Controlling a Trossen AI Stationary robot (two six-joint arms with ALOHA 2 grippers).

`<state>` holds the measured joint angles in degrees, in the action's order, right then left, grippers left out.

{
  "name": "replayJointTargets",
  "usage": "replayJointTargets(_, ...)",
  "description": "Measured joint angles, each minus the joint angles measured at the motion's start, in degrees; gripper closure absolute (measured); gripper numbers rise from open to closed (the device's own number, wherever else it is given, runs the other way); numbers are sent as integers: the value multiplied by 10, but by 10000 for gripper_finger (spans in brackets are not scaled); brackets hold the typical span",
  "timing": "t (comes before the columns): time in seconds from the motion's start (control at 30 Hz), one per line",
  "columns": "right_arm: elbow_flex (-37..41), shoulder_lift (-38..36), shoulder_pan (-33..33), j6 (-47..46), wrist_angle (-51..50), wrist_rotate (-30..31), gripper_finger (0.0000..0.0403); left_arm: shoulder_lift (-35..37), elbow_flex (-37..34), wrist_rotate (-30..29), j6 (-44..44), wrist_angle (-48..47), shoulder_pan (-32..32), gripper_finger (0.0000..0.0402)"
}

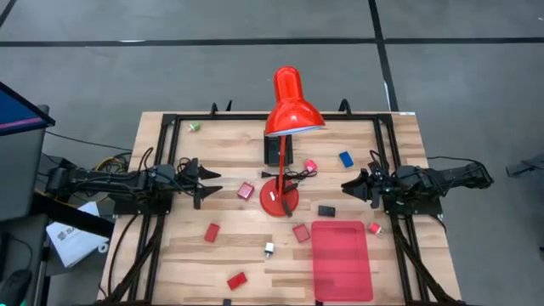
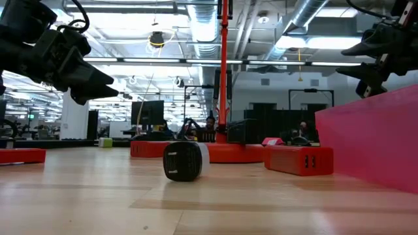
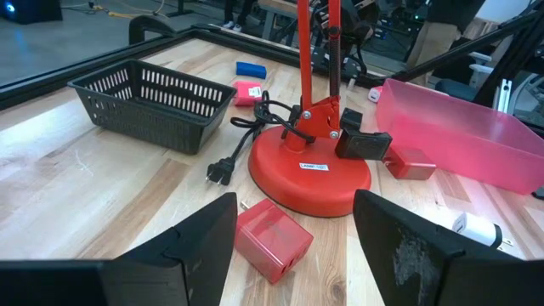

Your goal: Pick & Place Office items

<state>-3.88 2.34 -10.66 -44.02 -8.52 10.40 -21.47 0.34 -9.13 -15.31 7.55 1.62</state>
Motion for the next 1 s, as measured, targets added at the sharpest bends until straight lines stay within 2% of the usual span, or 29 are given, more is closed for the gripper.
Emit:
replayJointTargets(0.33, 0, 0, 0, 0, 0, 0, 261, 0, 0, 0, 0, 4, 0, 170)
replayJointTargets(0.5, 0, 0, 0, 0, 0, 0, 261, 0, 0, -5, -3, 67, 0, 170)
replayJointTargets(0.73, 0, 0, 0, 0, 0, 0, 261, 0, 0, -28, -129, 196, 0, 170)
replayJointTargets(0.93, 0, 0, 0, 0, 0, 0, 261, 0, 0, -101, -182, 242, 0, 170)
replayJointTargets(1.0, 0, 0, 0, 0, 0, 0, 261, 0, 0, -104, -183, 273, 0, 170)
